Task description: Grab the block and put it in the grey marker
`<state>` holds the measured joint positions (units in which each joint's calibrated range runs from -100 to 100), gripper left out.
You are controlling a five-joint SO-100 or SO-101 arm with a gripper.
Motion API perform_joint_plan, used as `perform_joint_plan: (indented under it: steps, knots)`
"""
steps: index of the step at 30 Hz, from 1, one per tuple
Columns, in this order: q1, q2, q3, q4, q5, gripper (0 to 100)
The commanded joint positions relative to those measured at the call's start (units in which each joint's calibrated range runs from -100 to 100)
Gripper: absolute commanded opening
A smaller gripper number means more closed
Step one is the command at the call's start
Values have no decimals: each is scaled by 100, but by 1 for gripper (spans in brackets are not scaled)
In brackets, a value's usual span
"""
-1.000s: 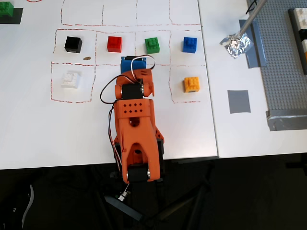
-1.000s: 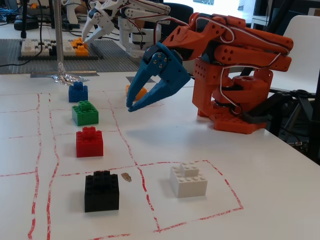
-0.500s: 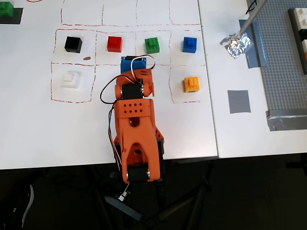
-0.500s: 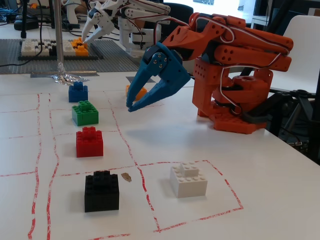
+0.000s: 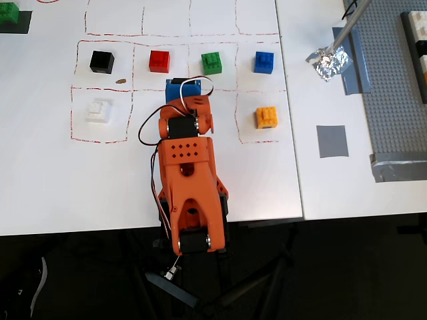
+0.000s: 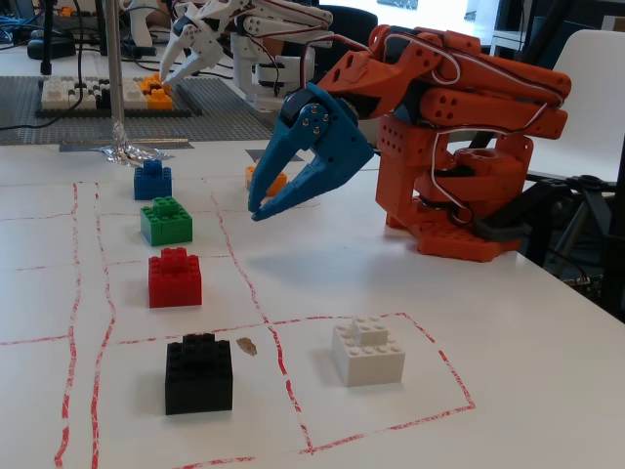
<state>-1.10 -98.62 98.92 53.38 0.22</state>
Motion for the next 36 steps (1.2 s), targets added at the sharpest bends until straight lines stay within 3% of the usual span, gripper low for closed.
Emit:
perform_joint_plan:
  steps: [1, 13, 25, 36]
  knots:
    - [105, 130, -91, -97, 147, 0]
    - [-1006, 3249, -3564, 826, 107, 0]
    - [-2480, 6859, -7417, 2091, -376, 1]
    - [-2338, 8324, -8378, 2009, -601, 23]
